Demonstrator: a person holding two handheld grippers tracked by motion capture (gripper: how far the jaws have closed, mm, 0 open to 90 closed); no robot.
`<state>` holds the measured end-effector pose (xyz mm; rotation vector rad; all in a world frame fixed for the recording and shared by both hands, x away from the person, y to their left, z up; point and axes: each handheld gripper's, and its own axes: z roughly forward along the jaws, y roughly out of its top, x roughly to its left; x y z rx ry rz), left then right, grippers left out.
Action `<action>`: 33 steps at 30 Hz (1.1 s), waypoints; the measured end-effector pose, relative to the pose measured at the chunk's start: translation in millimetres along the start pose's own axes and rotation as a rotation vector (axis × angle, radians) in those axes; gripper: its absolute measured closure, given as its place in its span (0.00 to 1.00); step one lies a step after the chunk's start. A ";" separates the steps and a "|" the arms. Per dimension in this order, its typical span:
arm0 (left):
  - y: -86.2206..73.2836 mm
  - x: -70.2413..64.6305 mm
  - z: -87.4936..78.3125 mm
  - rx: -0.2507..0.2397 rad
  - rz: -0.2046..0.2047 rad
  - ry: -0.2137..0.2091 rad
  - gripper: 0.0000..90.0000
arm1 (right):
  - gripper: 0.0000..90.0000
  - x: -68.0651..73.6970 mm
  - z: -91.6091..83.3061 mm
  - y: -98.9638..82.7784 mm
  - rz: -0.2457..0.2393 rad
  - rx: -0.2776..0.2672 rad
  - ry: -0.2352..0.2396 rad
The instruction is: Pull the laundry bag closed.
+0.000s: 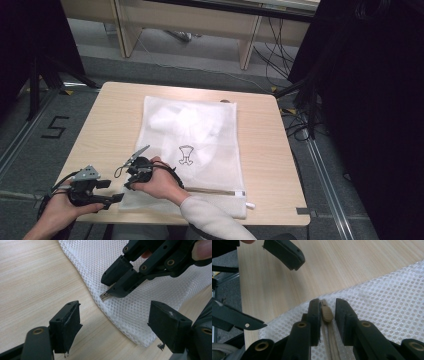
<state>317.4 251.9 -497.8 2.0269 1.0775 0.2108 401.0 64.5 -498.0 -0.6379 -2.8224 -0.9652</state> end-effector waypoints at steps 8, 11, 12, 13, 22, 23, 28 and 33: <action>0.6 0.5 -0.7 0.031 0.005 0.001 0.28 | 0.91 1.4 0.5 1.5 -0.023 0.011 -0.001; 0.7 0.4 -0.9 0.035 0.005 0.003 0.28 | 0.91 3.4 -1.8 2.8 -0.041 0.009 -0.005; 0.3 -0.6 0.9 0.013 -0.017 -0.006 0.28 | 0.91 3.2 -2.7 3.2 -0.049 0.009 -0.009; 0.4 -0.1 1.0 0.017 -0.018 -0.014 0.28 | 0.91 4.2 -4.6 3.8 -0.049 0.005 -0.003; 2.3 0.1 4.0 0.021 -0.049 -0.036 0.32 | 0.92 10.0 -22.7 12.6 -0.090 -0.020 -0.024; 2.5 -1.1 5.7 0.007 -0.067 -0.046 0.33 | 0.92 10.3 -23.8 13.1 -0.092 -0.026 -0.024; 5.7 -1.0 11.4 0.019 -0.080 -0.072 0.38 | 0.92 10.4 -29.1 15.6 -0.106 -0.022 -0.029; 7.7 2.0 14.5 0.018 -0.118 -0.081 0.48 | 0.92 10.4 -31.3 17.3 -0.127 -0.019 -0.042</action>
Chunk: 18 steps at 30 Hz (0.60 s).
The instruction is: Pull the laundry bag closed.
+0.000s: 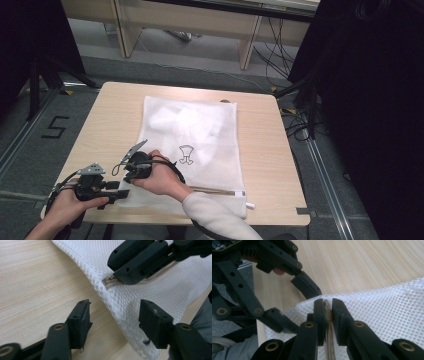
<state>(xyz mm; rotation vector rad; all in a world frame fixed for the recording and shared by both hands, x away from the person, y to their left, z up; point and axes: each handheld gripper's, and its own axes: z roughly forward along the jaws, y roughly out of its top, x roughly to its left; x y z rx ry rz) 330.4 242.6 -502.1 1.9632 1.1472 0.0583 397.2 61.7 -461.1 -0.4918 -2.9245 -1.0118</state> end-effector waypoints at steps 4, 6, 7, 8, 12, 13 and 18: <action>1.3 -0.5 3.6 0.015 -0.014 -0.010 0.57 | 0.92 0.7 -0.5 0.4 -0.002 -0.003 0.011; 0.9 -1.2 6.0 0.000 -0.015 -0.009 0.62 | 0.92 1.3 -1.3 0.3 -0.001 0.003 0.006; 2.5 -0.2 5.3 0.030 -0.010 -0.020 0.64 | 0.92 1.5 -1.6 0.3 -0.001 0.005 0.006; 2.6 -0.8 6.4 0.027 -0.019 -0.020 0.68 | 0.92 1.3 -1.7 0.5 -0.003 0.006 0.006; 4.0 -1.6 8.4 0.047 -0.015 -0.018 0.74 | 0.92 0.8 -1.5 0.4 -0.006 0.009 0.008; 4.1 -1.8 8.5 0.051 -0.017 -0.014 0.75 | 0.92 0.6 -1.3 0.3 -0.008 0.008 0.009; 4.7 -1.8 6.9 0.058 -0.032 -0.015 0.84 | 0.92 2.7 -1.9 0.0 0.002 0.019 0.008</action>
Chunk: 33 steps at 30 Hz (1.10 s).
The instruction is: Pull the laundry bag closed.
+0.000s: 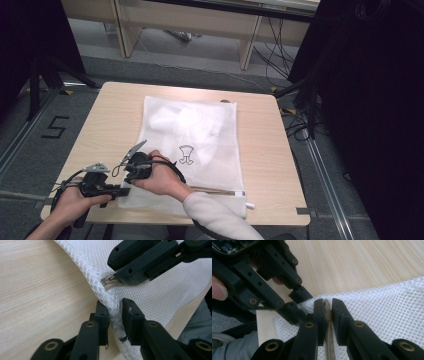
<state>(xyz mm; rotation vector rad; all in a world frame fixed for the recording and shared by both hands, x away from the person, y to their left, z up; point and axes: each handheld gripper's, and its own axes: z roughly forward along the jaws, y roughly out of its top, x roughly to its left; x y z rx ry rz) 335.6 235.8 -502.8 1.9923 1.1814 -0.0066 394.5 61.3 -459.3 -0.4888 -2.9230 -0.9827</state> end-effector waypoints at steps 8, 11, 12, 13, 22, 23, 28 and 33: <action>1.7 -3.5 -0.1 -0.018 -0.089 0.008 0.94 | 0.92 -1.4 -3.2 -1.1 -0.041 0.018 -0.016; 2.5 -3.7 -1.2 -0.006 -0.093 0.011 0.95 | 0.93 -1.3 -4.4 -2.8 -0.014 0.024 0.004; 3.0 -3.1 -1.9 -0.009 -0.095 0.000 0.95 | 0.97 -2.5 -4.5 -3.3 -0.020 0.026 0.003; 3.2 -3.2 -1.8 -0.017 -0.099 0.002 0.95 | 0.97 -2.7 -5.2 -4.4 -0.012 0.036 -0.003; 2.8 -2.7 -3.2 -0.013 -0.110 -0.006 0.95 | 0.97 -4.1 -6.8 -6.4 -0.003 0.039 0.010; 2.8 -2.5 -3.2 -0.013 -0.110 -0.007 0.96 | 0.97 -4.3 -7.0 -6.9 0.005 0.038 0.008; 2.5 -2.5 -3.1 -0.017 -0.119 -0.007 0.96 | 0.97 -5.6 -7.7 -9.4 0.019 0.040 0.017; 2.0 -2.6 -3.5 -0.016 -0.123 -0.006 0.96 | 0.97 -6.2 -8.6 -12.2 0.005 0.039 0.015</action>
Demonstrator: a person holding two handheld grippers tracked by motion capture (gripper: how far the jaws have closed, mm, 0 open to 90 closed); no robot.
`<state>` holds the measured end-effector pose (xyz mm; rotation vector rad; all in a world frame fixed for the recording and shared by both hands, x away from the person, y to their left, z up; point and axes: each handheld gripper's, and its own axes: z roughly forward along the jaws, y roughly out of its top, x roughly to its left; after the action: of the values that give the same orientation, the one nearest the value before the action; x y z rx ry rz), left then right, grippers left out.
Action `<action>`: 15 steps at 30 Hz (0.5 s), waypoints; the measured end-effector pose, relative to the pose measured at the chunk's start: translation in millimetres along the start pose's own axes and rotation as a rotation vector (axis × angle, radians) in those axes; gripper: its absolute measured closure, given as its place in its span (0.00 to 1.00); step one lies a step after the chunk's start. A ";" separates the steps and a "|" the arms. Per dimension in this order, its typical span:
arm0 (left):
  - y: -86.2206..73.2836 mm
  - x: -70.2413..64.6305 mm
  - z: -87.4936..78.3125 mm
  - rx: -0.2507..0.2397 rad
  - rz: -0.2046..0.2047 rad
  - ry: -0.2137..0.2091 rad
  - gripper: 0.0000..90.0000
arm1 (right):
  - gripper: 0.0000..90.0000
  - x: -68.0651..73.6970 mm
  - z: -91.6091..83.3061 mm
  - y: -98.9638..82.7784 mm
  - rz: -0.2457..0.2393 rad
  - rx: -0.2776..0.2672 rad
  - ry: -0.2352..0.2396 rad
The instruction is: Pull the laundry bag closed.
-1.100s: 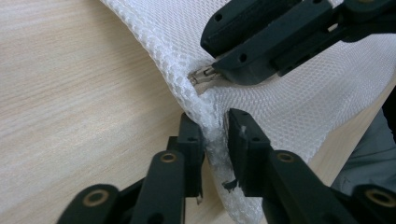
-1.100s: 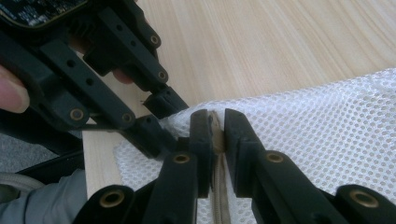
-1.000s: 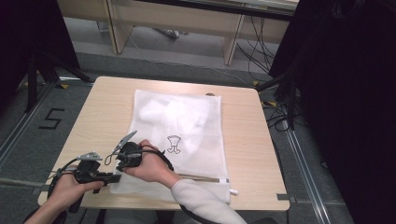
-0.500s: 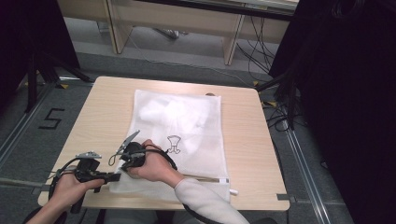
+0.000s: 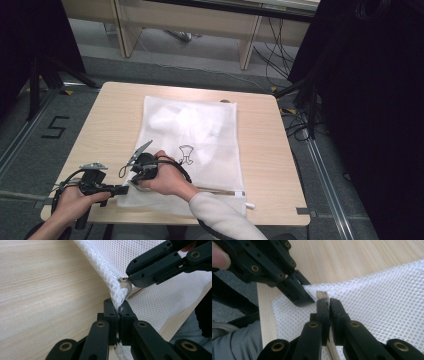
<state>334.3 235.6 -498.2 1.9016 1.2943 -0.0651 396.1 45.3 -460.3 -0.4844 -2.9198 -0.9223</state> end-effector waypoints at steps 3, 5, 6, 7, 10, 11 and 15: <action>0.2 0.7 -0.1 0.004 -0.004 -0.007 0.96 | 0.97 -2.4 -0.3 -4.2 0.007 0.000 0.011; 0.0 0.8 -0.2 -0.003 -0.009 -0.006 0.96 | 0.97 -3.5 -0.7 -7.0 0.012 0.011 0.007; 0.1 0.7 -0.2 -0.002 -0.009 -0.008 0.96 | 0.97 -3.6 -0.4 -8.3 0.014 0.009 0.009; 0.1 0.7 0.0 -0.001 -0.008 -0.009 0.96 | 0.97 -3.7 -0.9 -9.7 0.022 0.010 0.008; 0.2 0.7 0.0 0.002 -0.012 -0.013 0.96 | 0.97 -3.4 -1.0 -11.2 0.008 0.013 0.007; 0.0 0.7 0.0 -0.001 -0.014 -0.013 0.96 | 0.97 -2.8 -1.6 -11.8 0.010 0.018 0.007; 0.1 0.9 -0.1 0.000 -0.017 -0.022 0.96 | 0.97 -1.6 -2.0 -13.6 0.009 0.024 0.003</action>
<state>334.8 236.3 -498.5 1.8846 1.2962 -0.0944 393.4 33.1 -466.3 -0.4944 -2.9200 -0.8855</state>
